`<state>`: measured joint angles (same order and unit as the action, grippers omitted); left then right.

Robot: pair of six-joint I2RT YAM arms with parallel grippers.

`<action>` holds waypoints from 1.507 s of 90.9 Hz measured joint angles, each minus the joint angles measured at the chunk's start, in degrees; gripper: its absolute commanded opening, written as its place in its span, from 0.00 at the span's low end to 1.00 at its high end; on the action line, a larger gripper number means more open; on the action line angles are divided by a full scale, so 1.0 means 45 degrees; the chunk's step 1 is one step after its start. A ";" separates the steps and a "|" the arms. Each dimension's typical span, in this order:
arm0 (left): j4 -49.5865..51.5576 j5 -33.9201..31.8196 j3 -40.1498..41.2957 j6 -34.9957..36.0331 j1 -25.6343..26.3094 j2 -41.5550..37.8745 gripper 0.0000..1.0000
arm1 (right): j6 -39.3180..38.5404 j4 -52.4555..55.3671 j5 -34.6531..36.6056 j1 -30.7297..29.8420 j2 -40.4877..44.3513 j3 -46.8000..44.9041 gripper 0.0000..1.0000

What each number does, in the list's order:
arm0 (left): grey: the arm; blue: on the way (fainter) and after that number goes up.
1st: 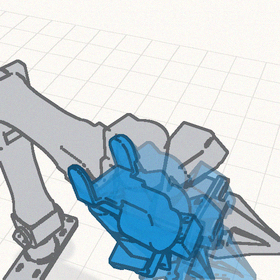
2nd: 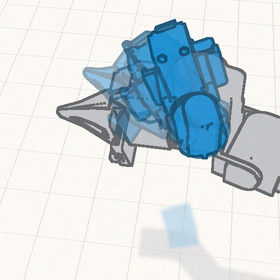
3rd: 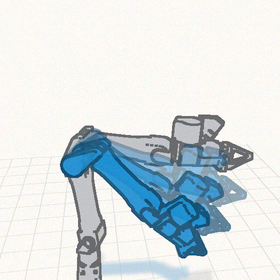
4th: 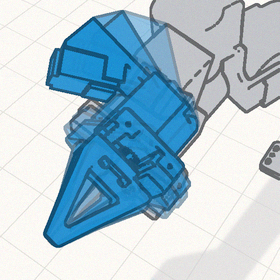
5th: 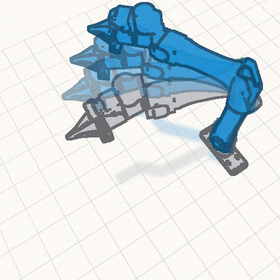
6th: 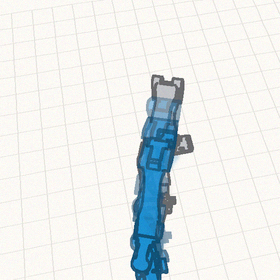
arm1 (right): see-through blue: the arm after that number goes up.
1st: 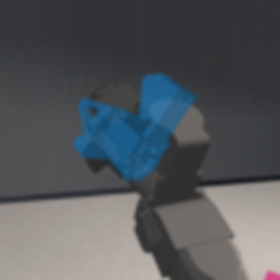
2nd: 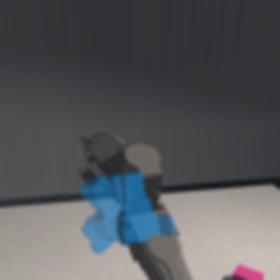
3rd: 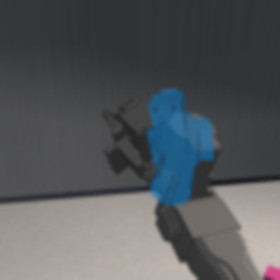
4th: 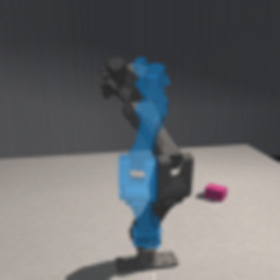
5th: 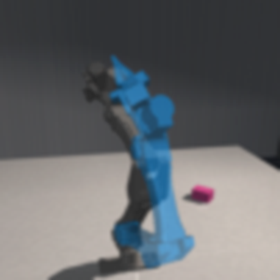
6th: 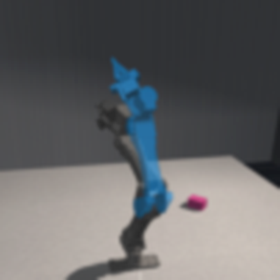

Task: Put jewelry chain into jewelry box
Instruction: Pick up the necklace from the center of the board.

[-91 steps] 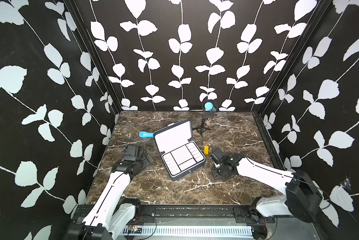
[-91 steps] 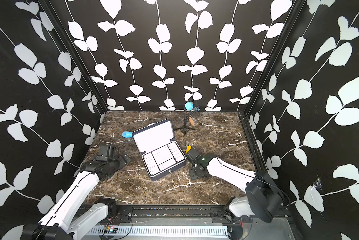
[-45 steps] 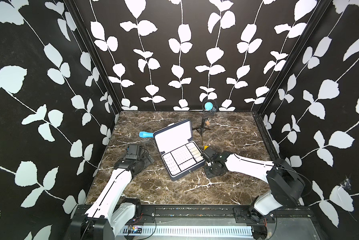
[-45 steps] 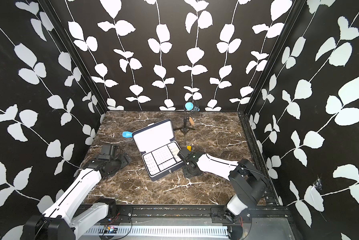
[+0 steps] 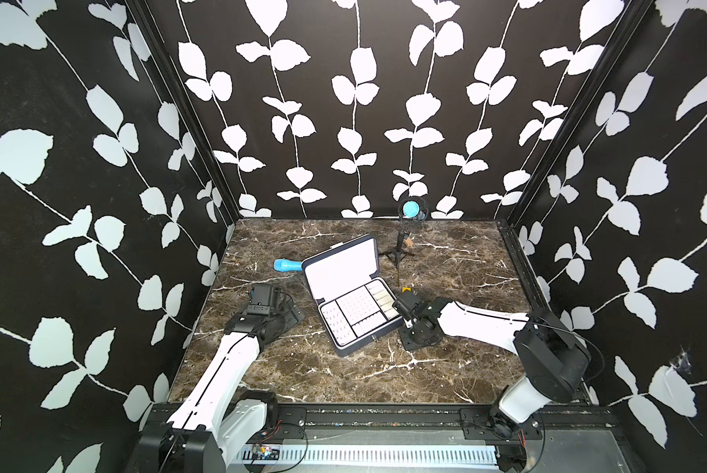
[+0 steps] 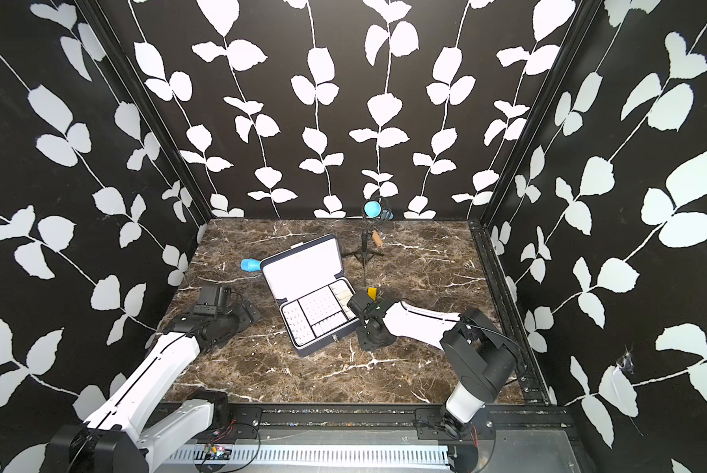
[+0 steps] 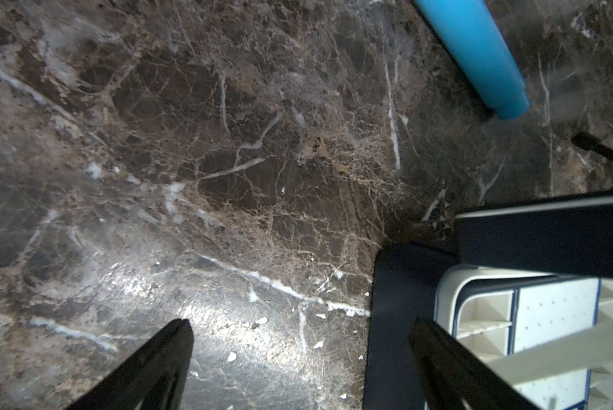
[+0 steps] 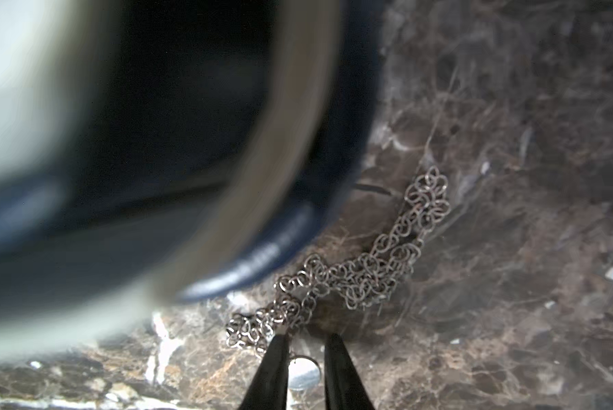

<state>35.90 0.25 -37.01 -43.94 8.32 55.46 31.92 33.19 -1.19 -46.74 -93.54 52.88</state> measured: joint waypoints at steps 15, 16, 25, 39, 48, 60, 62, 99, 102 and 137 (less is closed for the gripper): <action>0.0034 -0.0005 0.0000 0.0000 0.0000 -0.0223 0.98 | 0.0000 -0.0180 -0.0029 0.0000 -0.0034 -0.0049 0.15; 0.0039 -0.0005 0.0000 0.0000 0.0005 -0.0233 0.98 | 0.0000 -0.0189 -0.0034 0.0000 -0.0034 -0.0053 0.15; 0.0112 -0.0015 0.0000 0.0000 0.0005 -0.0359 0.98 | 0.0005 -0.0291 -0.0024 0.0000 -0.0010 -0.0131 0.21; 0.0228 -0.0010 0.0000 -0.0005 0.0005 -0.0607 0.98 | 0.0000 -0.0680 -0.0034 0.0000 0.0165 -0.0442 0.21; 0.0238 -0.0015 0.0000 -0.0005 0.0005 -0.0767 0.98 | 0.0005 -0.0860 -0.0092 0.0000 0.0248 -0.0583 0.22; 0.0238 0.0141 0.0000 -0.0005 0.0000 -0.0937 0.97 | 0.0005 -0.1122 -0.0194 0.0005 0.0316 -0.0748 0.23; 0.0223 0.0233 0.0000 0.0000 0.0000 -0.0976 0.96 | 0.0005 -0.1171 -0.0209 0.0005 0.0345 -0.0782 0.23; -0.1307 0.4614 -0.0078 0.0107 0.0092 -0.3410 0.91 | -0.0350 -0.1020 -0.0267 0.0000 0.1180 -0.1545 0.24; -0.1588 0.5081 -0.0097 0.0112 0.0228 -0.3526 0.91 | -0.0393 -0.0996 -0.0267 0.0000 0.1185 -0.1549 0.24; -0.2157 0.6275 -0.0408 0.0942 0.3759 -0.2302 0.90 | -0.0675 -0.0942 -0.0272 -0.0005 0.1132 -0.1545 0.08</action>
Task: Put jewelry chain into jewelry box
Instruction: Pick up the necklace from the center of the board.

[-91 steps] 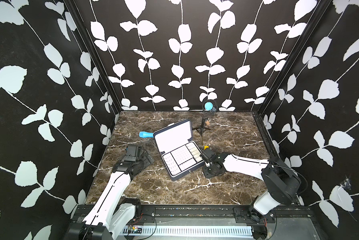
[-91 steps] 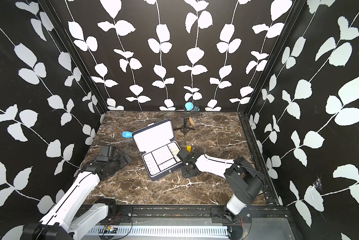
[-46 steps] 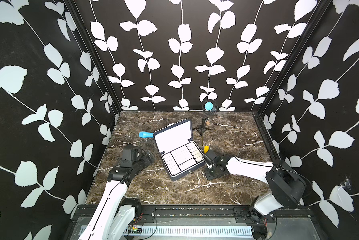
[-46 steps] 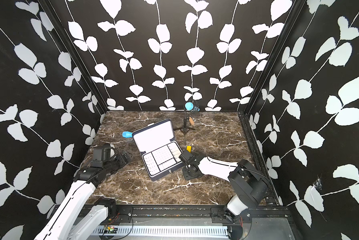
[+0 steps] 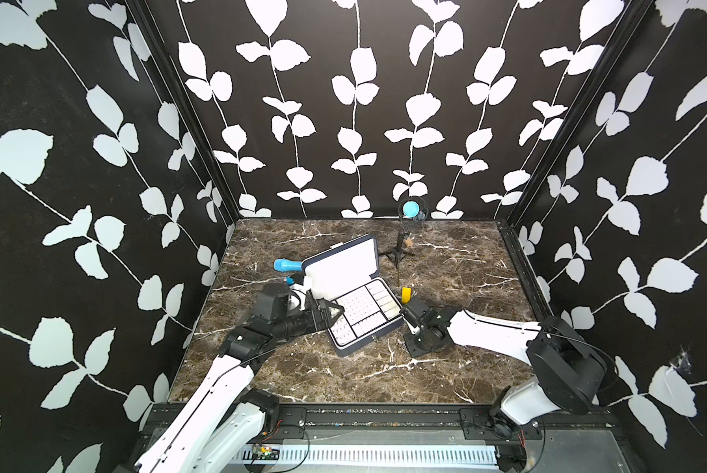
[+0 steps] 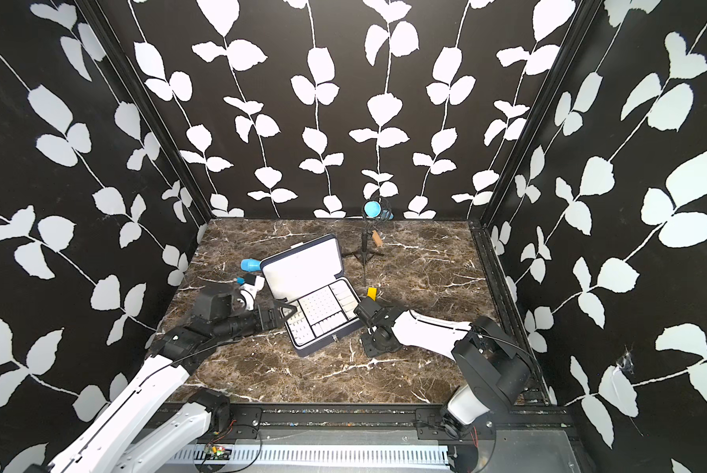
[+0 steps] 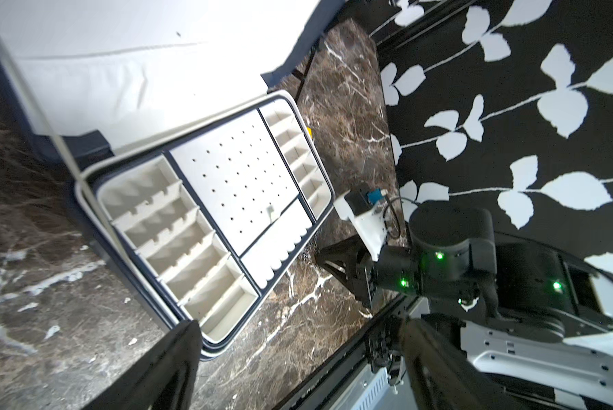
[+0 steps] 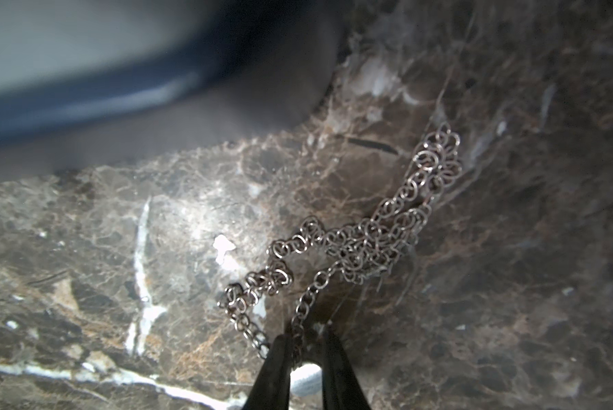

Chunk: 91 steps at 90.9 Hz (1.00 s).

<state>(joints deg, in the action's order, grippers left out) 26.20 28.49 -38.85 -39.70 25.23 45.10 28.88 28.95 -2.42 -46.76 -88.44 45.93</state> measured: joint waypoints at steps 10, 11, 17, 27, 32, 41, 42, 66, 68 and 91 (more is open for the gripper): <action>-0.0010 -0.0219 0.0000 0.0131 0.0680 0.0355 0.90 | 0.0010 0.0000 0.0010 -0.0010 -0.0015 0.0029 0.00; -0.0010 -0.0238 0.0000 0.0136 0.0733 0.0389 0.90 | -0.0019 0.0005 0.0024 -0.0015 -0.0010 0.0029 0.00; -0.0039 -0.0325 0.0005 0.0185 0.0986 0.0559 0.90 | -0.0019 0.0010 0.0019 -0.0019 0.0015 0.0029 0.00; -0.0146 -0.0418 0.0005 0.0301 0.1258 0.0675 0.90 | -0.0141 0.0277 0.0053 -0.0019 0.0155 0.0034 0.00; -0.0189 -0.0471 0.0005 0.0374 0.1336 0.0699 0.90 | -0.0248 0.0554 0.0053 -0.0024 0.0321 0.0039 0.00; -0.0189 -0.0554 0.0015 0.0457 0.1394 0.0777 0.91 | -0.0515 0.0962 0.0058 -0.0029 0.0738 0.0073 0.00; -0.0194 -0.0559 0.0015 0.0461 0.1404 0.0787 0.91 | -0.0539 0.1010 0.0058 -0.0029 0.0787 0.0083 0.00; -0.0223 -0.0612 0.0155 0.0559 0.1501 0.0826 0.91 | -0.1224 0.1535 0.0005 -0.0029 0.1540 0.0214 0.00; -0.0223 -0.0617 0.0155 0.0563 0.1515 0.0826 0.91 | -0.1253 0.1569 0.0000 -0.0029 0.1627 0.0219 0.00; -0.0214 -0.0797 0.0126 0.0923 0.1647 0.0612 0.90 | -0.1477 0.1865 0.0044 -0.0044 0.4231 0.0801 0.00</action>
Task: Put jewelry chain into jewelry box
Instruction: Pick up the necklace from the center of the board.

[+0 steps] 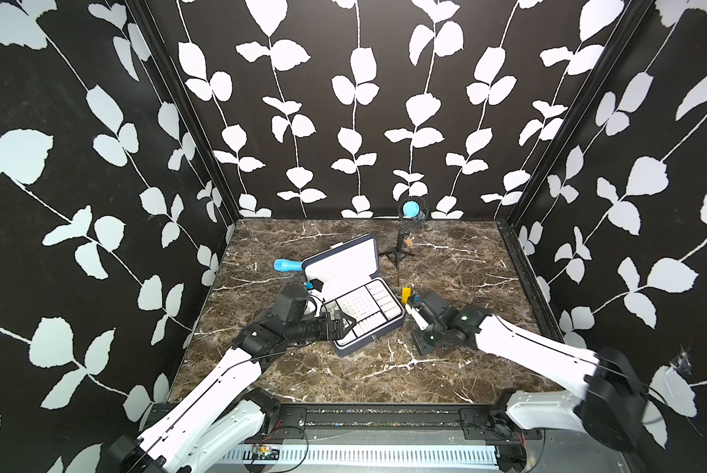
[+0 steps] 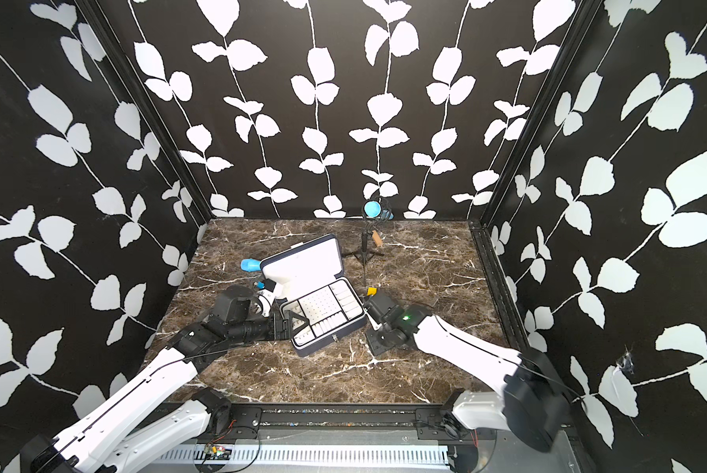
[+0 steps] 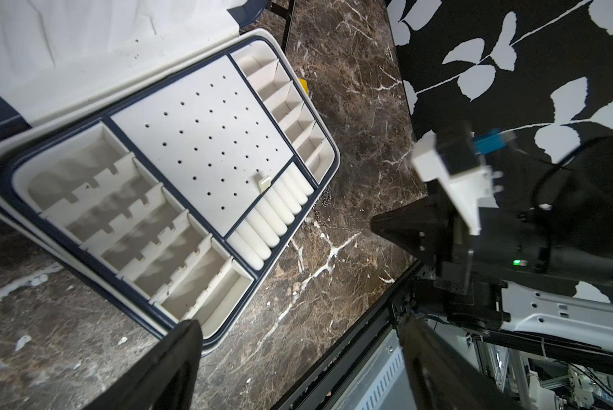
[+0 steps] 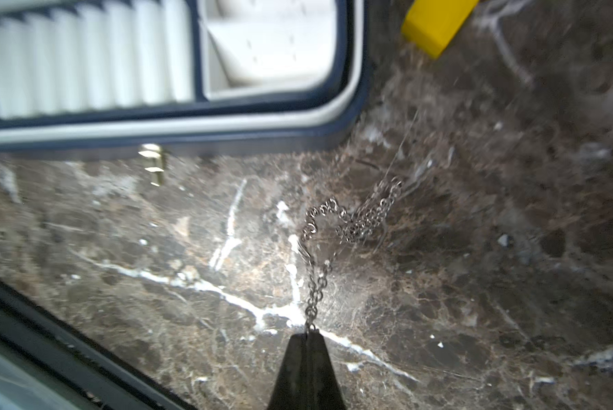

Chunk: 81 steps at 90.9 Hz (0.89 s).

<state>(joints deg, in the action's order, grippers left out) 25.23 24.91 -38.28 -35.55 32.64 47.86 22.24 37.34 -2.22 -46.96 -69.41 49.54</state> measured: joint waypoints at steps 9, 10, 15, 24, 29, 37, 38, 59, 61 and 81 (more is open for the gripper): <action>0.0000 -0.0151 -0.0238 0.0340 0.0379 -0.0078 0.90 | -0.0141 0.0175 -0.0010 0.0000 0.0860 0.0777 0.00; -0.0024 -0.0155 -0.0272 0.0384 0.0437 -0.0083 0.90 | -0.0146 0.0189 -0.0010 0.0000 0.0923 0.0865 0.00; -0.0121 -0.0301 -0.0510 0.0631 0.0860 -0.0092 0.90 | -0.0136 0.0272 -0.0019 0.0000 0.1141 0.1287 0.00; -0.0627 -0.0714 -0.0826 0.1112 0.1885 -0.0199 0.90 | 0.0112 0.0350 -0.0029 0.0000 0.1331 0.1821 0.00; -0.1035 -0.0986 -0.0879 0.1365 0.2492 -0.0267 0.90 | 0.0466 0.0335 -0.0019 0.0000 0.1438 0.1914 0.00; -0.1700 -0.1389 -0.0874 0.1749 0.3381 -0.0233 0.88 | 0.1331 0.0291 -0.0034 0.0063 0.1661 0.1919 0.00; -0.1817 -0.1496 -0.0879 0.1807 0.3512 -0.0199 0.88 | 0.1447 0.0267 -0.0049 0.0078 0.1690 0.1919 0.00; -0.4415 -0.3483 -0.0316 0.3308 0.5037 0.0743 0.65 | 0.4818 -0.0350 -0.0330 0.0816 0.2307 0.1855 0.00; -0.4823 -0.3755 -0.0092 0.3546 0.5095 0.0797 0.63 | 0.5144 -0.0350 -0.0321 0.0874 0.2331 0.1851 0.00; -0.8563 -0.5872 0.1239 0.6513 0.5707 0.1817 0.53 | 0.8553 -0.0427 0.0714 0.0986 0.2710 0.1491 0.00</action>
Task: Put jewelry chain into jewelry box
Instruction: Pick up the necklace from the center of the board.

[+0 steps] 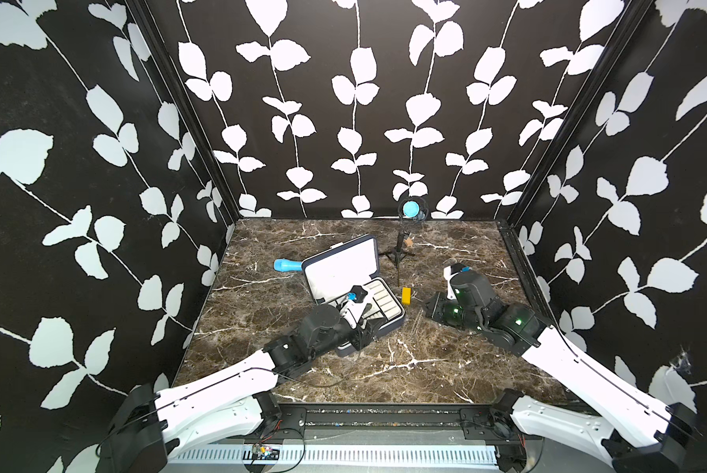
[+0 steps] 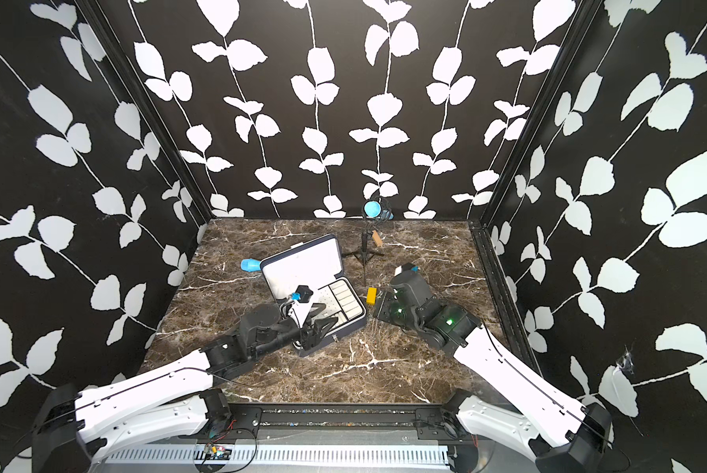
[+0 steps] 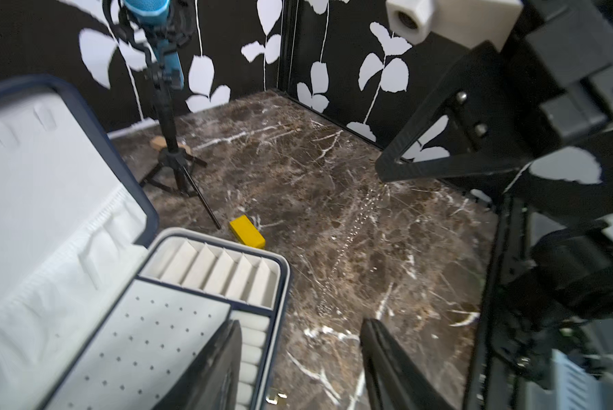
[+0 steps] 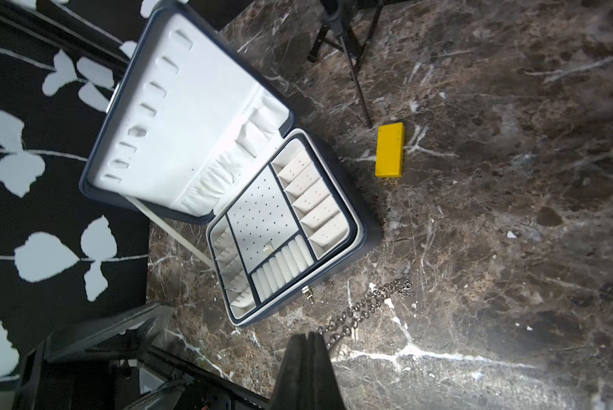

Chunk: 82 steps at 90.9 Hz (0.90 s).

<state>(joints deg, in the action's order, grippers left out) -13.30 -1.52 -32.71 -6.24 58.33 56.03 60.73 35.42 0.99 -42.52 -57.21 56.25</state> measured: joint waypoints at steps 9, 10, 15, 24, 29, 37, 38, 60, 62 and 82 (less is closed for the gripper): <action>-0.1564 -0.0627 0.0000 0.1744 0.0670 0.0729 0.51 | 0.1384 0.0015 0.1005 -0.0189 0.0180 -0.0015 0.00; -0.1700 -0.0670 0.0000 0.1846 0.0738 0.0792 0.51 | 0.1496 0.0015 0.1112 -0.0228 0.0194 -0.0015 0.00; -0.2453 -0.0996 0.0000 0.2637 0.1035 0.1195 0.50 | 0.2220 0.0078 0.1671 -0.0418 0.0248 -0.0010 0.00; -0.3677 -0.1457 0.0073 0.3551 0.1350 0.1773 0.47 | 0.3405 0.0427 0.2448 -0.0670 0.0199 0.0063 0.00; -0.4318 -0.1676 0.0199 0.3837 0.1394 0.2011 0.46 | 0.4080 0.0583 0.2827 -0.0777 0.0185 0.0073 0.00; -0.5304 -0.2006 0.0457 0.4080 0.1462 0.2399 0.44 | 0.5027 0.0607 0.3444 -0.1035 0.0204 0.0029 0.00; -0.5425 -0.2025 0.0481 0.4085 0.1467 0.2448 0.44 | 0.5110 0.0573 0.3512 -0.1073 0.0219 0.0010 0.00; -0.8034 -0.2084 0.0675 0.4294 0.1729 0.4668 0.39 | 0.6844 -0.0131 0.5139 -0.2059 0.0568 -0.0636 0.00; -0.8247 -0.2040 0.0685 0.4299 0.1734 0.4843 0.38 | 0.6951 -0.0170 0.5333 -0.2157 0.0568 -0.0636 0.00; -1.0059 -0.1423 0.0461 0.4167 0.1855 0.6640 0.38 | 0.7383 -0.0510 0.6164 -0.2565 0.0534 -0.0636 0.00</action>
<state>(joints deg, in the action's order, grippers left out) -58.57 -7.92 -30.63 12.51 66.67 85.91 93.95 33.12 28.73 -54.06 -54.81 53.39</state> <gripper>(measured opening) 0.378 0.045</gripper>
